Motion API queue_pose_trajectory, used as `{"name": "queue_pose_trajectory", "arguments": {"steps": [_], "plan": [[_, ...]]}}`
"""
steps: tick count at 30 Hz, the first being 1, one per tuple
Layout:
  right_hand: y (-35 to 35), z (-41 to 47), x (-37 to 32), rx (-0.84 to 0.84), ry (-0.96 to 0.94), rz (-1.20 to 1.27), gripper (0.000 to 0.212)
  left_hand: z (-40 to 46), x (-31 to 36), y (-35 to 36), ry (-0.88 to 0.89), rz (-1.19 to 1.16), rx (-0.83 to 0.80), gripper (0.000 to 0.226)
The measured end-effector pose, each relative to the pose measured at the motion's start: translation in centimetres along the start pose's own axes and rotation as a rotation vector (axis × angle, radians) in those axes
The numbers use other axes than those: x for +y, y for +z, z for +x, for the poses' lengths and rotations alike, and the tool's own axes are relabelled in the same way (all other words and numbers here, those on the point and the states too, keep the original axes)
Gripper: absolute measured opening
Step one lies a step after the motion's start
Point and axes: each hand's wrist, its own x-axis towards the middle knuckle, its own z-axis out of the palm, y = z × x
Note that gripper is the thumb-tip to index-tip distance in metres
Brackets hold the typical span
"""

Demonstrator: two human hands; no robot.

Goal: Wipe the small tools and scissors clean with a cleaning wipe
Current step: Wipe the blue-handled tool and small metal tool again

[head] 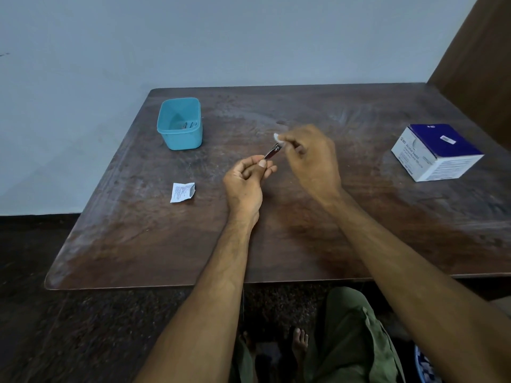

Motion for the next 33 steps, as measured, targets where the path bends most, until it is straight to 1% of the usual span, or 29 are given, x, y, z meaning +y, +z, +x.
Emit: {"name": "queue_pose_trajectory", "arguments": {"steps": [2,4,7,10,11,14,16,20,22,24,26,28,33], "plan": [[0.3,-0.3,0.1,-0.065,-0.038,-0.052,0.024,0.1,-0.1,-0.1,0.002,-0.002,-0.005,0.011],[0.4,-0.5,0.4,-0.042,-0.007,-0.038,0.024,0.1,-0.2,0.0,0.004,0.005,-0.006,0.012],[0.4,-0.8,0.5,-0.007,0.086,0.045,0.025,0.0,-0.1,0.1,0.016,0.028,-0.004,0.012],[0.4,-0.8,-0.1,-0.001,0.121,0.089,0.021,0.0,-0.2,0.0,0.023,0.029,-0.014,0.011],[0.3,-0.7,-0.2,0.020,0.158,0.121,0.018,-0.1,-0.1,0.1,0.027,0.026,-0.022,0.011],[0.1,0.2,0.1,0.142,0.372,0.307,0.014,-0.2,-0.2,0.1,0.033,0.033,-0.029,0.010],[-0.2,0.2,0.5,0.176,0.413,0.330,0.015,-0.2,-0.3,0.1,0.036,0.034,-0.028,0.009],[-0.4,-0.8,0.3,-0.004,0.244,0.217,0.014,0.0,-0.4,0.1,0.041,0.053,-0.027,0.011],[-0.1,-1.1,0.2,-0.036,0.158,0.166,0.018,-0.1,-0.4,0.0,0.044,0.059,-0.029,0.011],[0.1,-1.3,0.2,-0.043,0.129,0.130,0.020,-0.2,-0.2,-0.1,0.051,0.043,-0.024,0.011],[0.3,-1.8,0.3,-0.065,0.162,0.107,0.020,-0.1,0.0,-0.2,0.052,0.017,-0.007,0.011],[0.6,-2.5,0.4,-0.088,0.234,0.118,0.019,-0.1,0.0,-0.1,0.049,-0.005,0.003,0.012],[1.4,-3.4,0.2,-0.093,0.368,0.264,0.018,-0.1,-0.2,-0.3,0.063,0.005,-0.018,0.027]]}}
